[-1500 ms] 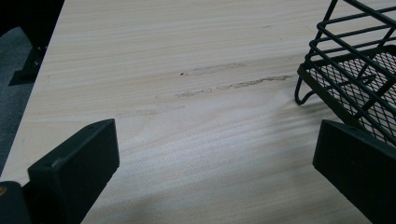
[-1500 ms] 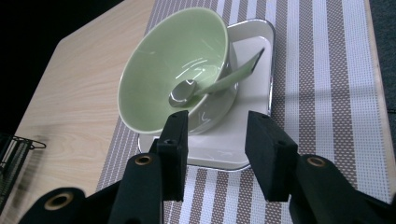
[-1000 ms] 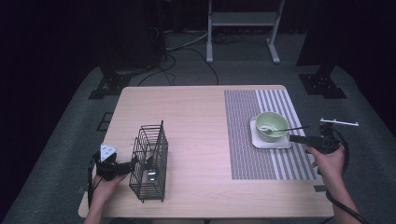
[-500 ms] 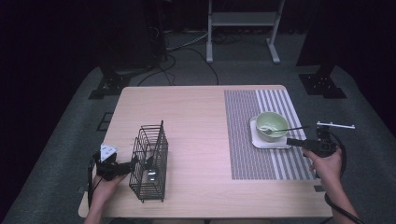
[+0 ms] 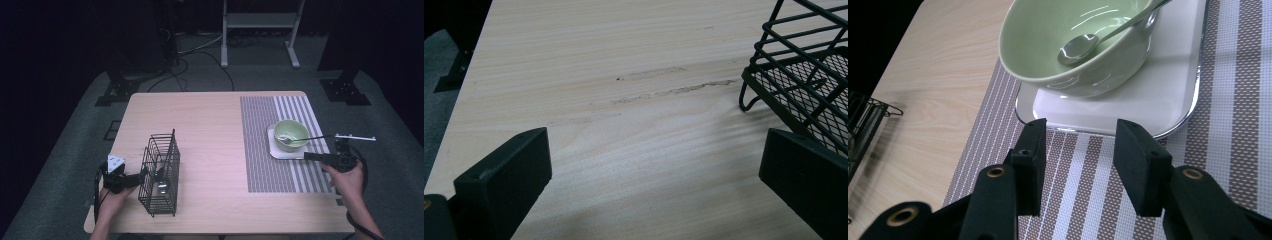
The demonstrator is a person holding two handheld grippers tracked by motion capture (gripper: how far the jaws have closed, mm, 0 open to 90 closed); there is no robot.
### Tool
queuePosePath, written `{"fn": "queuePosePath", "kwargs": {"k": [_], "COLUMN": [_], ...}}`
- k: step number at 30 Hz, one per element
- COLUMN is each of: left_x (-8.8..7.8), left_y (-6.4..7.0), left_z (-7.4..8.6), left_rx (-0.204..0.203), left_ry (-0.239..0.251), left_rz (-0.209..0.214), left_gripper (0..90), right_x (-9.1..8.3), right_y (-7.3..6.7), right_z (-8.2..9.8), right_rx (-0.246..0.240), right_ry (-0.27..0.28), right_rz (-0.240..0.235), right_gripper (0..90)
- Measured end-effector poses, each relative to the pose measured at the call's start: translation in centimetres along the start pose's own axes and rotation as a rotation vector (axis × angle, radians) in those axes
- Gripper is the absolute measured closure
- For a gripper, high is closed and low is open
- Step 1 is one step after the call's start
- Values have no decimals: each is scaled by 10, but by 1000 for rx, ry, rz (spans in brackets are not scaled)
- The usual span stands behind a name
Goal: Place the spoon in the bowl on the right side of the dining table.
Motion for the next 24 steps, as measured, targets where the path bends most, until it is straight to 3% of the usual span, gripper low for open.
{"fn": "queuePosePath", "kwargs": {"k": [24], "left_x": [0], "left_y": [0], "left_z": [0], "left_rx": [1], "left_ry": [-3], "left_rz": [0], "left_gripper": [0], "right_x": [17], "right_y": [-30], "right_z": [11], "right_rx": [-97], "right_ry": [-52], "right_rz": [2], "right_gripper": [527]}}
Point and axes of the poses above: each handheld gripper's, and its own axes: x roughly forward along the jaws, z roughly out of its underside, y roughly to its right, the point moved 2 cm from there along x, roughly forward along the jaws, and after that the axes turned 14 degrees about -y, right-handed, at the moved point
